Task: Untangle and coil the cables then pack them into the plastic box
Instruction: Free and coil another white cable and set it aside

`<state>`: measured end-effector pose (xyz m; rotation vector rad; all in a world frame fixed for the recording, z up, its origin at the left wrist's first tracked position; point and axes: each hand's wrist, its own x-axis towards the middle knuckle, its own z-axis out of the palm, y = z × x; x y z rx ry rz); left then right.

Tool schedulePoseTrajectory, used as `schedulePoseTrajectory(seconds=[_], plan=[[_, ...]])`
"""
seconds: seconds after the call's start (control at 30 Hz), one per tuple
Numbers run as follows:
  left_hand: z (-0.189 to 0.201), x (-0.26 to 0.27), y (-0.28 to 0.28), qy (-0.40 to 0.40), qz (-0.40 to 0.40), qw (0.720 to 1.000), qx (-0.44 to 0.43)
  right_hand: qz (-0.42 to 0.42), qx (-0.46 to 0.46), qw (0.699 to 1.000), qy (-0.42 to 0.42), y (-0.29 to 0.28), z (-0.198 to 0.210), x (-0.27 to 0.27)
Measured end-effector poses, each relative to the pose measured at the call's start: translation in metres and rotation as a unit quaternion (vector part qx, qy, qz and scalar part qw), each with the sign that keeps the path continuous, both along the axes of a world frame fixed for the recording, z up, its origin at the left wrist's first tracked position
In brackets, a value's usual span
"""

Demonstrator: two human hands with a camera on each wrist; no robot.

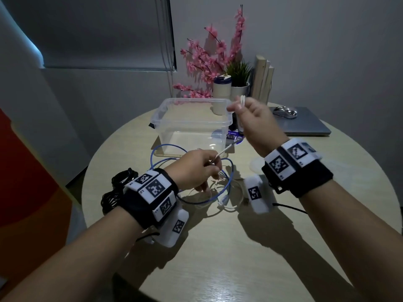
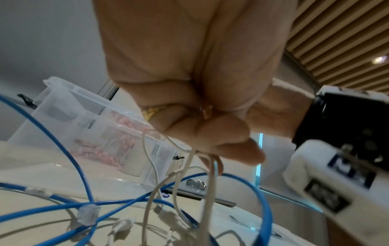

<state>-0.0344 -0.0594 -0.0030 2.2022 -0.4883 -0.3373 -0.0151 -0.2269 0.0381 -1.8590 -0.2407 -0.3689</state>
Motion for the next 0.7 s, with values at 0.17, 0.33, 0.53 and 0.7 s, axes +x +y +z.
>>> schedulePoseTrajectory(seconds=[0.17, 0.33, 0.53, 0.7], plan=[[0.013, 0.008, -0.003, -0.119, 0.062, 0.989, -0.069, 0.024, -0.251, 0.965, 0.075, -0.003, -0.009, -0.003], [0.028, 0.019, -0.001, -0.259, 0.106, 0.955, -0.100, 0.083, -0.199, 0.973, 0.085, -0.003, -0.011, -0.009], [0.017, 0.026, -0.002, -0.211, 0.094, 0.972, -0.041, 0.118, -0.003, 0.989, 0.090, -0.001, -0.004, -0.010], [-0.007, 0.026, -0.002, -0.117, 0.058, 0.991, 0.035, 0.139, 0.195, 0.967, 0.085, -0.007, 0.015, -0.012]])
